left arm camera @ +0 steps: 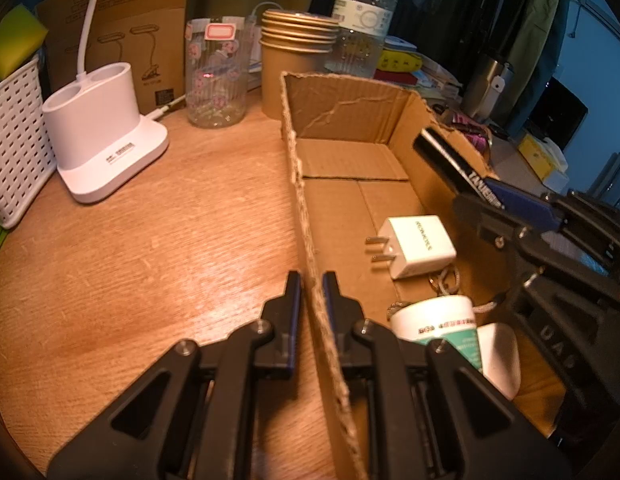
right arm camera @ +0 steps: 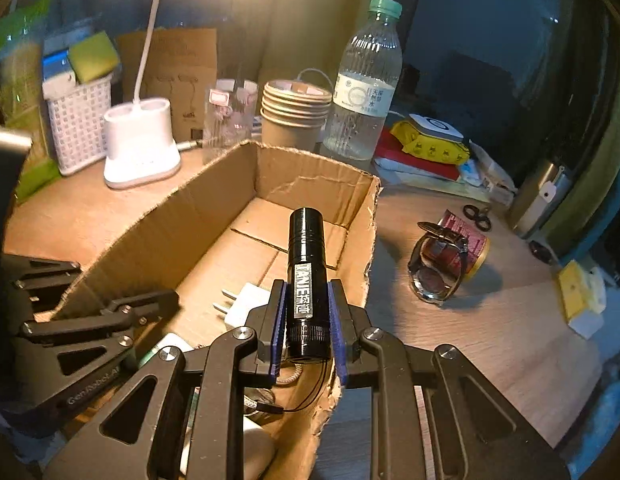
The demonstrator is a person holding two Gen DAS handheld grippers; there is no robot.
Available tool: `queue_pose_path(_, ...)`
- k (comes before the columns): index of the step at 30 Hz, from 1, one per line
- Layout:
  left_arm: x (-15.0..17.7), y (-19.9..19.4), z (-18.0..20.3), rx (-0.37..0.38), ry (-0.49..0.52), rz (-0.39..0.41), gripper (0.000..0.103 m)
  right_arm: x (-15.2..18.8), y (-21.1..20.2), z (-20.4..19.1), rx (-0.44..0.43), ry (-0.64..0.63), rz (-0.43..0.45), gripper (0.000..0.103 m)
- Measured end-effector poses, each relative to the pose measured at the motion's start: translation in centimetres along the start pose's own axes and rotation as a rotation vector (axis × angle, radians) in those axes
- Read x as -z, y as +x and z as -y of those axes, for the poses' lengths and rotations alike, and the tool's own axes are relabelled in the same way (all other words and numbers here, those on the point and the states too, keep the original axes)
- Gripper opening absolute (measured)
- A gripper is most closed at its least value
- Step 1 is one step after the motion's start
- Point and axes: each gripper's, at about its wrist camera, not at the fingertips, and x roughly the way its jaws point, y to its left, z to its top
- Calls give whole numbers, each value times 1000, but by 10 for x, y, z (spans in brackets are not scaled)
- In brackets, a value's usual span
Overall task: Organize rigid objects
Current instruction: 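Carry the flashlight into the box and release it beside the charger, then move the open right gripper down around the black leather-strap watch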
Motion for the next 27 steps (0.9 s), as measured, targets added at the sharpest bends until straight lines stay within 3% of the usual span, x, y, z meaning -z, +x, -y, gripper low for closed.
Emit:
queue_pose_path(10, 0, 0, 0, 1, -1, 1, 12, -1, 2, -4, 18, -25, -41, 25)
queue_pose_path(17, 0, 0, -1, 1, -3, -1, 12, -1, -14, 10, -107, 52, 13, 31)
queue_pose_path(27, 0, 0, -1, 1, -3, -1, 12, -4, -32, 33, -122, 127, 68, 31)
